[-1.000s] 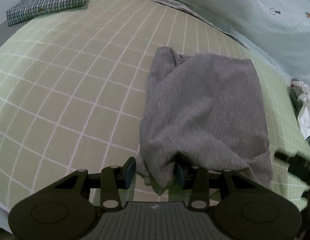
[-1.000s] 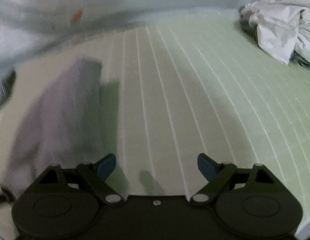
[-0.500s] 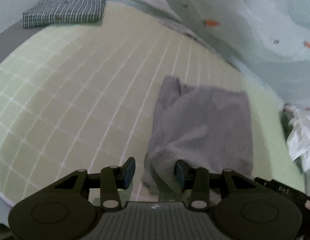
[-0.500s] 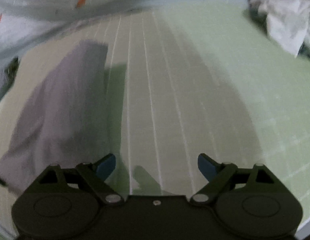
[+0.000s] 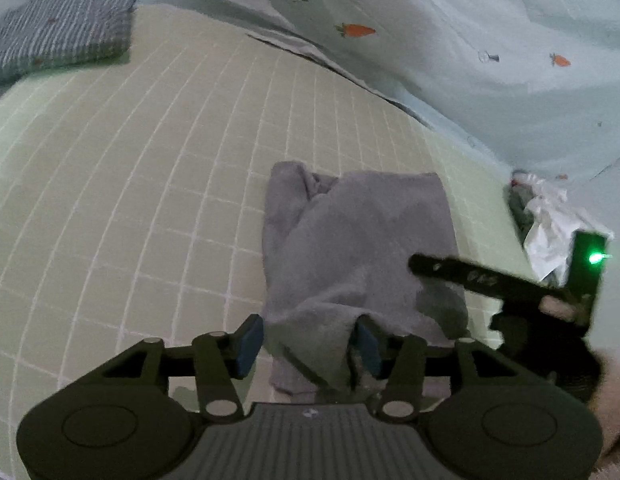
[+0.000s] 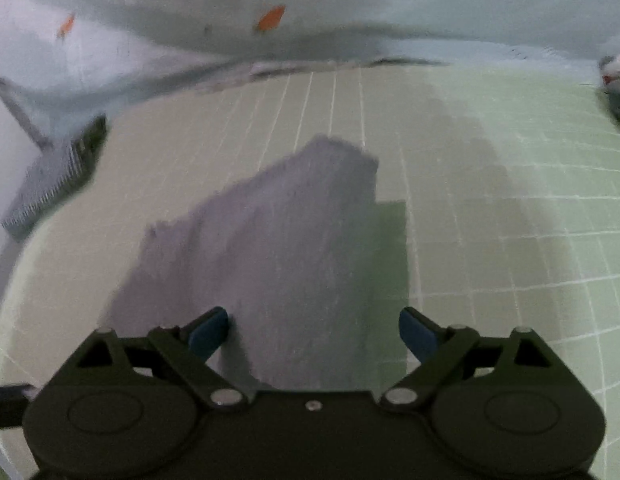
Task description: Fold clothes
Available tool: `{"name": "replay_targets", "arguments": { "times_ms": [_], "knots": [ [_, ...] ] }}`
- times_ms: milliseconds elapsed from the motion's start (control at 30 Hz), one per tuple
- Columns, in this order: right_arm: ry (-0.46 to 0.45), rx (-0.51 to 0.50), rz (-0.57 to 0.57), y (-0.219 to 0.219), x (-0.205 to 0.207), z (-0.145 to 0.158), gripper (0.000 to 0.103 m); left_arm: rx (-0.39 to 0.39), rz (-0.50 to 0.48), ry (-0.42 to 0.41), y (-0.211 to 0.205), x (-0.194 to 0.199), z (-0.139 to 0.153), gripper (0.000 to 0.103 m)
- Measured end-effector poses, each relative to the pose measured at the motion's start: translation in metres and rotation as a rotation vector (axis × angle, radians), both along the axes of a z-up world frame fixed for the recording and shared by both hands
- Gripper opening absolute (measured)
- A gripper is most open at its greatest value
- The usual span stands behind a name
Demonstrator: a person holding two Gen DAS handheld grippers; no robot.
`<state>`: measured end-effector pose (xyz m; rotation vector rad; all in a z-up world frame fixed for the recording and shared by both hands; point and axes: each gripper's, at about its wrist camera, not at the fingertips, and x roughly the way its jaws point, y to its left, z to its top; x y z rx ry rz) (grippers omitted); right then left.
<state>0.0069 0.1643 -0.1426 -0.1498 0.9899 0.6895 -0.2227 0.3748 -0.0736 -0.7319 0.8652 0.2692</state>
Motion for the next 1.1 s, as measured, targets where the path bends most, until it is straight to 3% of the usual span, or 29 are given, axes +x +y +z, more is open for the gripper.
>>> {"name": "replay_targets", "arguments": {
  "times_ms": [100, 167, 233, 267, 367, 467, 600, 700, 900, 967, 1000, 1100],
  "knots": [
    [0.031, -0.011, -0.004, 0.001, 0.001, -0.010, 0.088, 0.003, 0.083, 0.004, 0.013, -0.009, -0.003, 0.056],
    [0.063, 0.022, -0.010, -0.007, 0.003, -0.014, 0.068, 0.027, 0.138, 0.011, 0.021, -0.009, -0.005, 0.056],
    [0.066, 0.045, -0.002, -0.015, 0.002, -0.017, 0.054, 0.057, 0.172, 0.011, 0.027, 0.001, -0.008, 0.056],
    [0.056, 0.045, -0.003, -0.020, 0.001, -0.017, 0.052, 0.061, 0.189, 0.009, 0.029, 0.008, -0.009, 0.055],
    [0.064, 0.060, -0.023, -0.035, 0.003, -0.020, 0.052, 0.054, 0.196, 0.001, 0.032, 0.038, -0.015, 0.054],
    [0.078, 0.055, -0.037, -0.040, 0.008, -0.023, 0.055, 0.099, 0.107, 0.010, 0.024, 0.078, -0.019, 0.052],
    [0.082, 0.062, -0.028, -0.043, 0.011, -0.028, 0.062, 0.197, -0.034, 0.054, 0.003, 0.131, -0.030, 0.025],
    [0.077, 0.070, -0.015, -0.044, 0.011, -0.030, 0.063, 0.246, -0.116, 0.063, -0.012, 0.157, -0.038, 0.021],
    [0.084, 0.082, -0.014, -0.045, 0.013, -0.030, 0.066, 0.248, -0.181, 0.062, -0.024, 0.177, -0.047, 0.024],
    [0.088, 0.087, -0.015, -0.045, 0.014, -0.030, 0.067, 0.243, -0.190, 0.062, -0.025, 0.181, -0.049, 0.020],
    [0.090, 0.089, -0.015, -0.046, 0.015, -0.030, 0.067, 0.247, -0.188, 0.059, -0.026, 0.182, -0.048, 0.002],
    [0.096, 0.096, -0.016, -0.047, 0.016, -0.029, 0.067, 0.296, -0.139, 0.033, -0.028, 0.175, -0.031, 0.002]
  ]
}}
